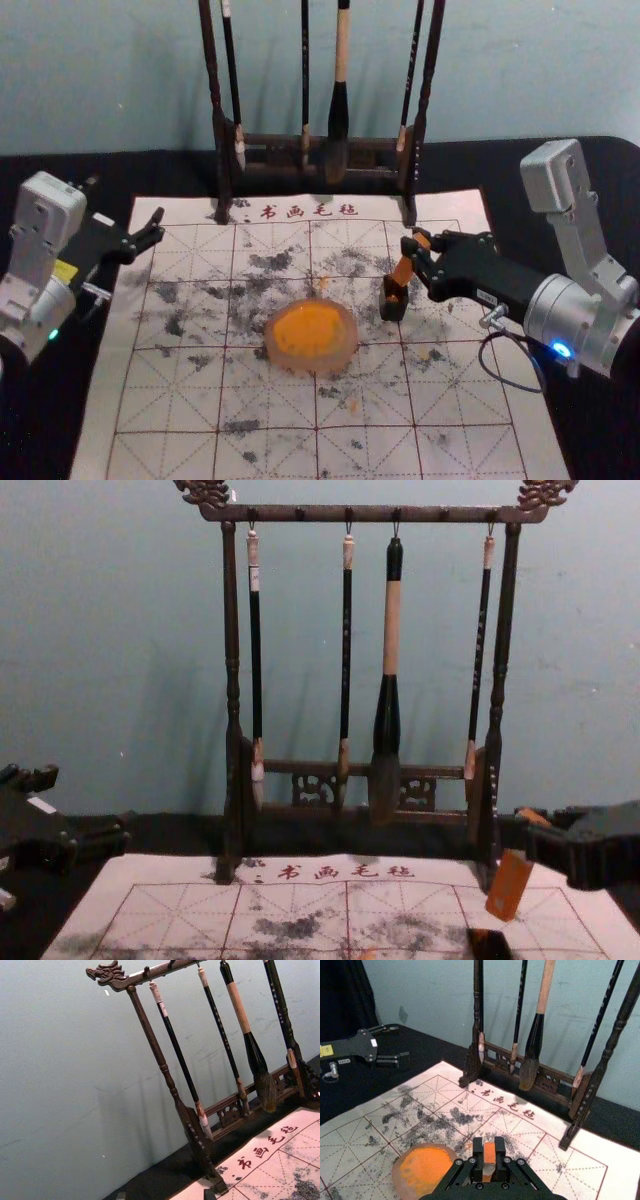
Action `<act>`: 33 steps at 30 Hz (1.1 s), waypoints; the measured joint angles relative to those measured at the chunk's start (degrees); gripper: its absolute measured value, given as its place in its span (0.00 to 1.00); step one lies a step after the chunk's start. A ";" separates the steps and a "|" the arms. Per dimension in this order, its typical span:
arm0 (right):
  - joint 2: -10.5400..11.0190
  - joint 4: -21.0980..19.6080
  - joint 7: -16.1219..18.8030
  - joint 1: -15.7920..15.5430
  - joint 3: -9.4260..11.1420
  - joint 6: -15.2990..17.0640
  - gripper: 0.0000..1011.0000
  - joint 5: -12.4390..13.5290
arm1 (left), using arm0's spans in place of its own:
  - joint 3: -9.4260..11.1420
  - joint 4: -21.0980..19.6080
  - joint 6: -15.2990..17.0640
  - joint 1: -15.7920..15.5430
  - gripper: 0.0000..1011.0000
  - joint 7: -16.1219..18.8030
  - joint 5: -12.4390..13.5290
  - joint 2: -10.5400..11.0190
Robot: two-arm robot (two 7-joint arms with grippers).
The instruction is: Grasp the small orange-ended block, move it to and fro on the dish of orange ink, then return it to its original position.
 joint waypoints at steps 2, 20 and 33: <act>-0.13 0.15 -0.20 -0.23 0.00 0.10 0.13 -0.08 | 0.00 0.00 0.00 0.00 0.99 0.00 0.00 0.00; -1.20 2.42 -0.28 -0.44 -0.39 0.94 0.13 -1.22 | 0.00 0.00 0.00 0.00 0.99 0.00 0.00 0.00; -2.48 4.26 -0.13 1.02 -0.82 1.26 0.13 -1.78 | 0.00 0.00 0.00 0.00 0.99 0.00 0.00 0.00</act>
